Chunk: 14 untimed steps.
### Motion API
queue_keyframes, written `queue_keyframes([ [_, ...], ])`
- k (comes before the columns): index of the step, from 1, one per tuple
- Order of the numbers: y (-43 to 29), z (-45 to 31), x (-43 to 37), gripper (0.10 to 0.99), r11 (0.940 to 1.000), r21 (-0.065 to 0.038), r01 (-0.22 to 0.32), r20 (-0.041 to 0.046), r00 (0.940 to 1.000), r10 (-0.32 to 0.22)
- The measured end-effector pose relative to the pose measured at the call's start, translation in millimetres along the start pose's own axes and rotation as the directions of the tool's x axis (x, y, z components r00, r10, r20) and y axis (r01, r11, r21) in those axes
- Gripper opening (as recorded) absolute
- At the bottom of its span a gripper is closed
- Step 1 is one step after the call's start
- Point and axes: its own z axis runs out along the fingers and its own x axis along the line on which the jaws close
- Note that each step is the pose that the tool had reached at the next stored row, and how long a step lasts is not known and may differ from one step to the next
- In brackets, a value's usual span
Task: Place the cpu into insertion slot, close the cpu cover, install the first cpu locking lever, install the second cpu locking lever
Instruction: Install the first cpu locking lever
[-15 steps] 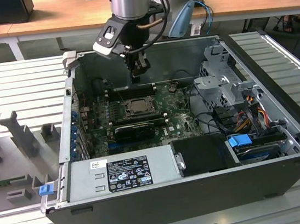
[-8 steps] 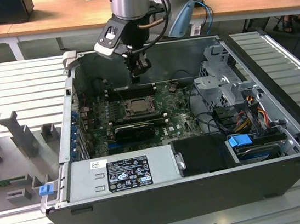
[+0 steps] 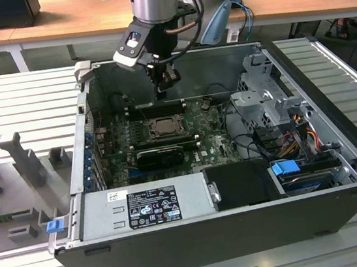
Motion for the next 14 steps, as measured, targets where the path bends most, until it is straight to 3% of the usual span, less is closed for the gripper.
queue_keyframes([
  [7,0.0,0.0,0.0,0.106,0.9991,0.002,0.042,-0.0002,0.9991,-0.042],
  [14,0.0,0.0,0.0,0.106,0.9946,0.005,0.103,-0.0008,0.9946,-0.103],
])
